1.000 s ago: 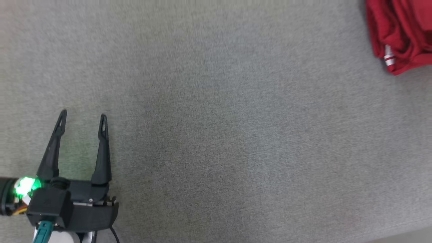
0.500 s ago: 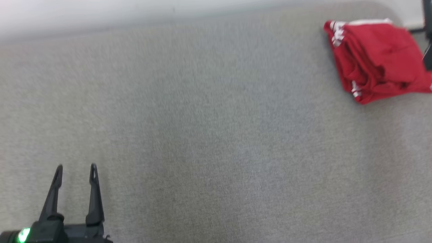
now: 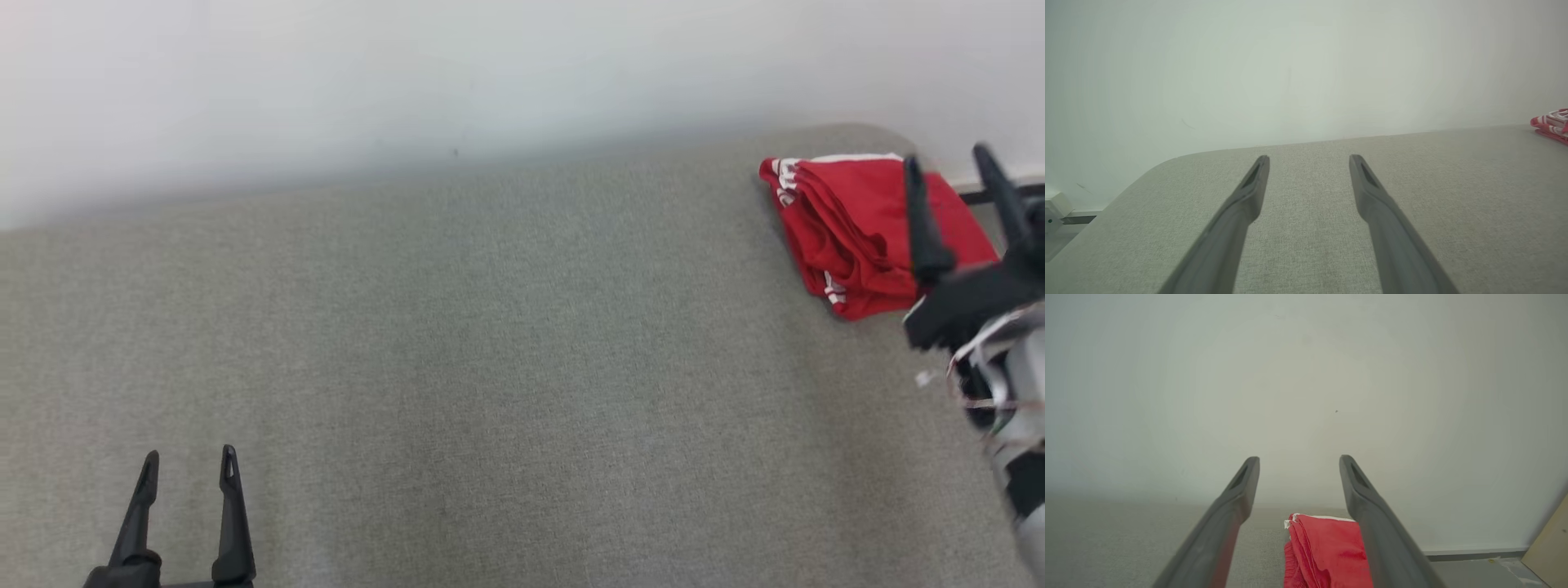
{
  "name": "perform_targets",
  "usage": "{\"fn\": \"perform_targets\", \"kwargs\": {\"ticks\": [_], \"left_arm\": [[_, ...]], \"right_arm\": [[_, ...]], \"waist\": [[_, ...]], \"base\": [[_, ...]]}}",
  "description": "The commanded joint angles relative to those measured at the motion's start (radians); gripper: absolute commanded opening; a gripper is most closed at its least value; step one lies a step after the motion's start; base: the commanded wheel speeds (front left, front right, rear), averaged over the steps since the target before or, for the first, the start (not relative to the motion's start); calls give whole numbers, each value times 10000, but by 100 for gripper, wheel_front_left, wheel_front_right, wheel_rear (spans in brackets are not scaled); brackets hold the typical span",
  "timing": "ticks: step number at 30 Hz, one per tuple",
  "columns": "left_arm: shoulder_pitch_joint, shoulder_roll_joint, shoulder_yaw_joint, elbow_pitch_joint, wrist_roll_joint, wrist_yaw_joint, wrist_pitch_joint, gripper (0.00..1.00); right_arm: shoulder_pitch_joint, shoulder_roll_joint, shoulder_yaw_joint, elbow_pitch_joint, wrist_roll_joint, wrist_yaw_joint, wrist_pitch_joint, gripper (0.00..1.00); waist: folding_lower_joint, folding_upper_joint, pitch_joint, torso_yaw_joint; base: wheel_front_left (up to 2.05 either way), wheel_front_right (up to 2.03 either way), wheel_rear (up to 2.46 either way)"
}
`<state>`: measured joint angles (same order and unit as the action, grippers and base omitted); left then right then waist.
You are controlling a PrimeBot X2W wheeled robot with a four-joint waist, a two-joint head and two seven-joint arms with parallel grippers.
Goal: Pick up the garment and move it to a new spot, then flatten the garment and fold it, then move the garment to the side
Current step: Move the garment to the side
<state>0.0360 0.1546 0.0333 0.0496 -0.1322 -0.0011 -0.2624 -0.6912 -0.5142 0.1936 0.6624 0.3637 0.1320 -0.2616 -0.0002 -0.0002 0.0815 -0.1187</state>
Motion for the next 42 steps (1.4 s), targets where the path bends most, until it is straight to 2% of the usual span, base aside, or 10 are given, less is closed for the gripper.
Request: {"fn": "perform_targets", "kwargs": {"ticks": [1,7,14,24,32,38,42], "left_arm": [[82,-52,-6,14,-75,-19,-28,100],[213,-193,-95,247,-92,-52,-29,100],[186,-248,-158,534,-39,-80,-29,100],[122,-185,-21,752,-56,-11,-29,100],[297,-139,81,901,-74,14,-30,100],[355,-61,87,1161,75,109,-30,100],[395,-10,-65,1340,107,2,-30,100]], "right_arm": [[273,135,-158,-100,-75,-30,-39,100],[2267,1132,-1361,-1297,-931,-29,-41,100],[4051,2106,-2098,-2371,-1394,-30,-41,100],[6213,3493,-2506,-4263,-2159,-29,-42,100],[7098,3992,-2376,-4956,-2464,-29,-42,100],[7384,4174,-2219,-5004,-2549,-29,-40,100],[7494,4257,-2205,-4895,-2596,-29,-40,100]], "waist": [[2,2,-328,152],[2,2,-651,317],[2,2,-747,402],[2,2,-879,626],[2,2,-1083,697],[2,2,-1293,800],[2,2,-1421,873]], "base": [[0,0,0],[0,0,0],[0,0,0],[0,0,0],[0,0,0],[0,0,0],[0,0,0]]}}
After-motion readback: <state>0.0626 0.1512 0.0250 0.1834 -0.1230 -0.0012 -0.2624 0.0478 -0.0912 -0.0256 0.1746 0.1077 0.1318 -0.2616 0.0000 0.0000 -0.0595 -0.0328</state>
